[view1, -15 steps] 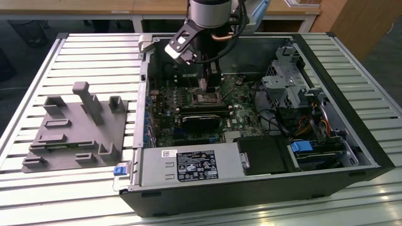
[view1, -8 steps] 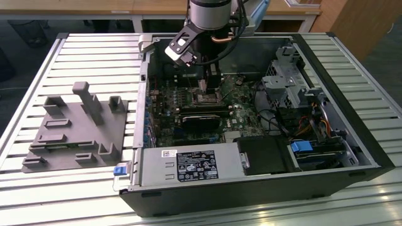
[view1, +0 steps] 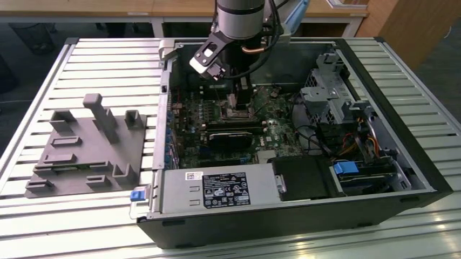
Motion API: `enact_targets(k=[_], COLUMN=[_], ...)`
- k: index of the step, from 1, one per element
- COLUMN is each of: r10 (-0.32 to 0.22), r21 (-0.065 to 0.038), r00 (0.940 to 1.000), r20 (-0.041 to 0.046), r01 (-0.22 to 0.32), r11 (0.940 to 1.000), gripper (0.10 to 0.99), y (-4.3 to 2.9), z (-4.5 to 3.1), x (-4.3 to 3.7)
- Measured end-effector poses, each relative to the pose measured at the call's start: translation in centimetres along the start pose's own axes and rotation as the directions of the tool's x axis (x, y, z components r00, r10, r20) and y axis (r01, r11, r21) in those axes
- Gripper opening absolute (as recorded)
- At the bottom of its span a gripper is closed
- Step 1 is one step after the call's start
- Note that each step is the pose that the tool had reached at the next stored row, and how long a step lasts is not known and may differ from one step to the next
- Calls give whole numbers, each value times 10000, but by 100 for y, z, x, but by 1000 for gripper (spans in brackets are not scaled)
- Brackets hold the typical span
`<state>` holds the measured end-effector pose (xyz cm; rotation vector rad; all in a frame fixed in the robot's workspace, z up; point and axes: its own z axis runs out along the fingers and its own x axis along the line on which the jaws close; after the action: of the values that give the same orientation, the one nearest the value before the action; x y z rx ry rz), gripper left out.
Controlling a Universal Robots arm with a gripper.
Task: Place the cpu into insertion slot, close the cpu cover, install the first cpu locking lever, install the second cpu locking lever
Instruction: 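Place the cpu into insertion slot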
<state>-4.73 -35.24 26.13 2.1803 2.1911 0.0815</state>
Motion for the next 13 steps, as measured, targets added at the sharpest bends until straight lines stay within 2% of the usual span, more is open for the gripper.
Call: enact_targets(k=[5, 13], r10=[2, 3], r21=[-1, 0], r00=[10000, 10000], r20=[-1, 0], r01=[-2, -3], r11=[10000, 10000], gripper=[537, 537], y=[-6, -9], z=[83, 131], x=[45, 49])
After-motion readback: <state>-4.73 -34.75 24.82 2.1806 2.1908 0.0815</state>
